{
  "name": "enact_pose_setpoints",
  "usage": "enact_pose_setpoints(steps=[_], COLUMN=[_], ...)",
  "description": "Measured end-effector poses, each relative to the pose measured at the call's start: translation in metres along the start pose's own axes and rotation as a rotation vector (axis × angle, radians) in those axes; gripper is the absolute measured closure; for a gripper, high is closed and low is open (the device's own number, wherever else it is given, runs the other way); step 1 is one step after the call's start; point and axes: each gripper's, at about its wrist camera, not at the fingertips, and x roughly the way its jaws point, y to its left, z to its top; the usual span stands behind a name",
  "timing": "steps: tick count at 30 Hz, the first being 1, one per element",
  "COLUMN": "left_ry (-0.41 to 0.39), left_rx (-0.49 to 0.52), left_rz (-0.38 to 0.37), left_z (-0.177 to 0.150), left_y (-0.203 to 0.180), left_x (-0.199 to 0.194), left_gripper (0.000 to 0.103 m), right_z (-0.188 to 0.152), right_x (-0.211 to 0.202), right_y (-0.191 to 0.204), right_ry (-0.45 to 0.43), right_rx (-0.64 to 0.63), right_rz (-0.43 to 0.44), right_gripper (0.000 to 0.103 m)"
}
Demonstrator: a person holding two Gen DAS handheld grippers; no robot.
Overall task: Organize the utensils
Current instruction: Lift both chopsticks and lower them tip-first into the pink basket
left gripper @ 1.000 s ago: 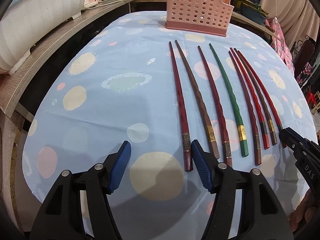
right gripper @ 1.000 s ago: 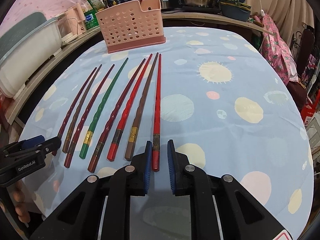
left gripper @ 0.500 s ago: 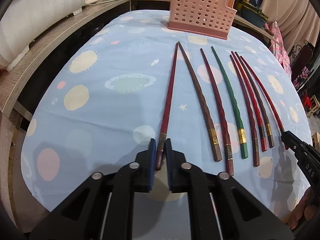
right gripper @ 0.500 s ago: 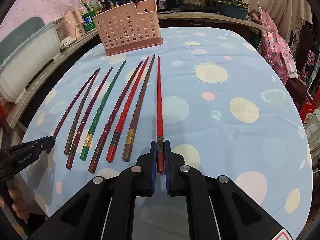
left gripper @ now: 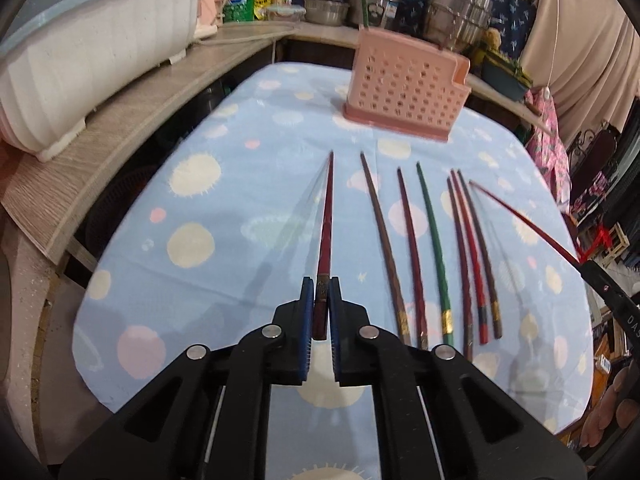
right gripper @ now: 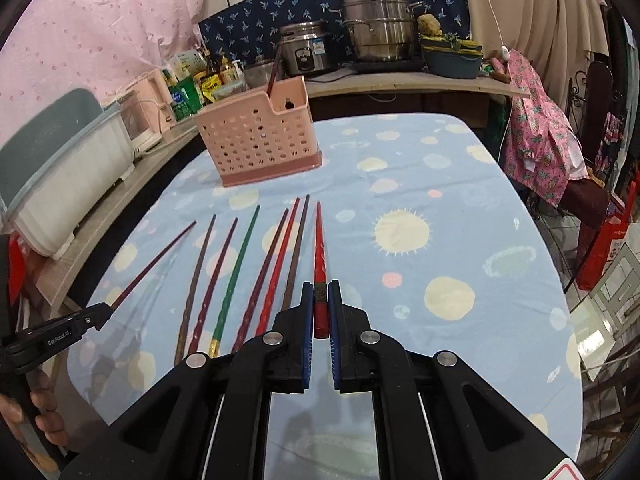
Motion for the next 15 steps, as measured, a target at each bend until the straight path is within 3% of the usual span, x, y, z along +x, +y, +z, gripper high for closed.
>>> enact_pose_setpoints(steps=[4, 5, 15], left_ry=[-0.063, -0.080, -0.189], left_rx=[-0.007, -0.008, -0.026], left_rz=[0.001, 0.001, -0.007], left_z=[0.024, 0.030, 0.099], left_y=[0.001, 0.001, 0.002], left_x=[-0.018, -0.022, -0.039], left_gripper=[0.096, 0.103, 0.103], right_z=[0.033, 0.041, 0.099], right_x=[-0.015, -0.018, -0.020], right_y=[-0.006, -0.008, -0.012], right_ry=[-0.073, -0.090, -0.198], right_rx=[0.027, 0.030, 0.046], right_rz=[0.007, 0.007, 0.006], right_gripper=[0.096, 0.096, 0.096])
